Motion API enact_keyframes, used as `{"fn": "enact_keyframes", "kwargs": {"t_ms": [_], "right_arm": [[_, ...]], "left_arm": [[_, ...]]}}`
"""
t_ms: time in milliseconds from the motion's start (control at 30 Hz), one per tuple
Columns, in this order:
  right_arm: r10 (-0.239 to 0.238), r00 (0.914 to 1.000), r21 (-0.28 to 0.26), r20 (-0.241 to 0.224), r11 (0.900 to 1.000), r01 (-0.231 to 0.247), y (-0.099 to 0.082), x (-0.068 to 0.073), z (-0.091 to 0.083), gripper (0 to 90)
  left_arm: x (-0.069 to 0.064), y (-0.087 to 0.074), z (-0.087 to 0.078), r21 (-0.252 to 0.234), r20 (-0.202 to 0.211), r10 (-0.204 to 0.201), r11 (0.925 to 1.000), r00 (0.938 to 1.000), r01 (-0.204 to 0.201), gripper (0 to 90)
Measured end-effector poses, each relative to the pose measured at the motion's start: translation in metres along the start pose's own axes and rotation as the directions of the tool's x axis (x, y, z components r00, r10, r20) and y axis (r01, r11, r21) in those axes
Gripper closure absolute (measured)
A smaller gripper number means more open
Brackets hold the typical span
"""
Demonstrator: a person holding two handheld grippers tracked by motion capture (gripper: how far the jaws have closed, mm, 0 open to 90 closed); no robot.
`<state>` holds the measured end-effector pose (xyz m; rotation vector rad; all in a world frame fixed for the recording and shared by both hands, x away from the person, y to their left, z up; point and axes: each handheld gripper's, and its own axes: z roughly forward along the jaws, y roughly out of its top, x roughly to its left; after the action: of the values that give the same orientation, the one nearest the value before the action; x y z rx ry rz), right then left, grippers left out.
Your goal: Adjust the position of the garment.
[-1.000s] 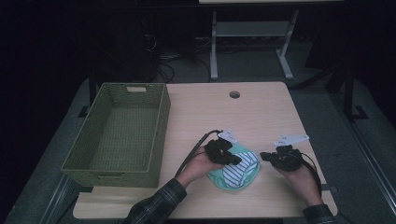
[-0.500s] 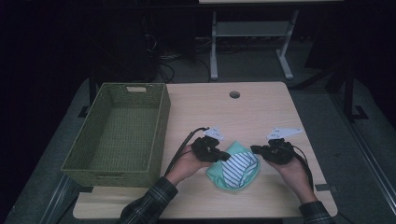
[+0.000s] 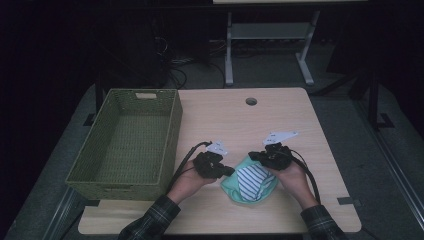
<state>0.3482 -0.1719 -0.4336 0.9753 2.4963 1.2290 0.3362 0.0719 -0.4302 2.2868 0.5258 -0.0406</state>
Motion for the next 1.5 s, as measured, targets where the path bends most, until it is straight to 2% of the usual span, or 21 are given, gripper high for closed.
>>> {"fn": "enact_keyframes", "kwargs": {"t_ms": [133,233,300,333,467,767,867,1033,1067,1167,1267,1300,1333,1467,1500], "right_arm": [[0.008,1.0000,0.021,-0.004,0.9998,-0.008,-0.002,-0.003,0.016,90.0],[0.008,1.0000,0.049,-0.004,0.9988,-0.008,-0.006,-0.004,0.024,90.0],[0.016,0.9999,0.056,-0.003,0.9983,-0.016,-0.007,-0.004,0.026,90.0],[0.010,1.0000,0.072,-0.001,0.9974,-0.009,-0.010,-0.005,0.031,90.0],[0.011,0.9999,0.095,0.001,0.9954,-0.011,-0.013,-0.004,0.034,90.0],[-0.005,0.9999,0.105,0.012,0.9945,0.003,-0.014,-0.002,0.035,90.0],[-0.004,0.9998,0.078,0.019,0.9970,0.003,-0.011,-0.002,0.031,90.0],[-0.010,0.9998,0.044,0.016,0.9990,0.009,-0.005,0.000,0.021,90.0],[-0.008,0.9999,0.044,0.012,0.9990,0.008,-0.005,0.001,0.020,90.0],[-0.014,0.9999,0.057,0.001,0.9983,0.014,-0.006,0.004,0.022,90.0],[-0.026,0.9997,0.084,0.004,0.9962,0.026,-0.009,0.005,0.028,90.0],[-0.021,0.9998,0.091,0.004,0.9956,0.021,-0.010,0.004,0.030,90.0],[-0.025,0.9996,0.098,0.008,0.9948,0.024,-0.010,0.004,0.032,90.0],[-0.038,0.9988,0.116,0.032,0.9927,0.034,-0.012,0.001,0.036,90.0],[-0.035,0.9987,0.116,0.038,0.9928,0.031,-0.012,0.000,0.036,90.0]], "left_arm": [[0.002,-0.003,0.007,0.041,-0.027,0.021,0.9990,0.9994,-0.020,89.4],[0.003,-0.005,0.011,0.059,-0.037,0.021,0.9981,0.9991,-0.019,89.5],[0.003,-0.006,0.012,0.062,-0.035,0.016,0.9980,0.9992,-0.014,89.5],[0.004,-0.007,0.014,0.082,-0.042,0.031,0.9962,0.9986,-0.027,89.5],[0.005,-0.009,0.018,0.104,-0.051,0.034,0.9942,0.9981,-0.029,89.5],[0.005,-0.010,0.020,0.099,-0.059,0.034,0.9947,0.9977,-0.028,89.3],[0.006,-0.010,0.013,0.079,-0.070,0.018,0.9968,0.9974,-0.012,84.1],[0.006,-0.013,0.001,0.028,-0.100,0.001,0.9996,0.9949,0.002,66.9],[0.006,-0.014,-0.001,0.036,-0.106,0.002,0.9994,0.9943,0.002,64.2],[0.004,-0.020,-0.006,0.024,-0.125,-0.007,0.9997,0.9922,0.010,55.3],[0.001,-0.026,-0.010,0.010,-0.126,-0.022,0.9997,0.9917,0.024,47.1],[0.000,-0.027,-0.012,0.018,-0.124,-0.011,0.9998,0.9922,0.013,43.7],[-0.001,-0.028,-0.012,0.010,-0.124,-0.014,0.9998,0.9922,0.016,40.5],[-0.004,-0.033,-0.012,0.029,-0.127,-0.003,0.9995,0.9919,0.007,32.9],[-0.005,-0.034,-0.011,0.022,-0.134,-0.012,0.9996,0.9909,0.015,31.4]]}}
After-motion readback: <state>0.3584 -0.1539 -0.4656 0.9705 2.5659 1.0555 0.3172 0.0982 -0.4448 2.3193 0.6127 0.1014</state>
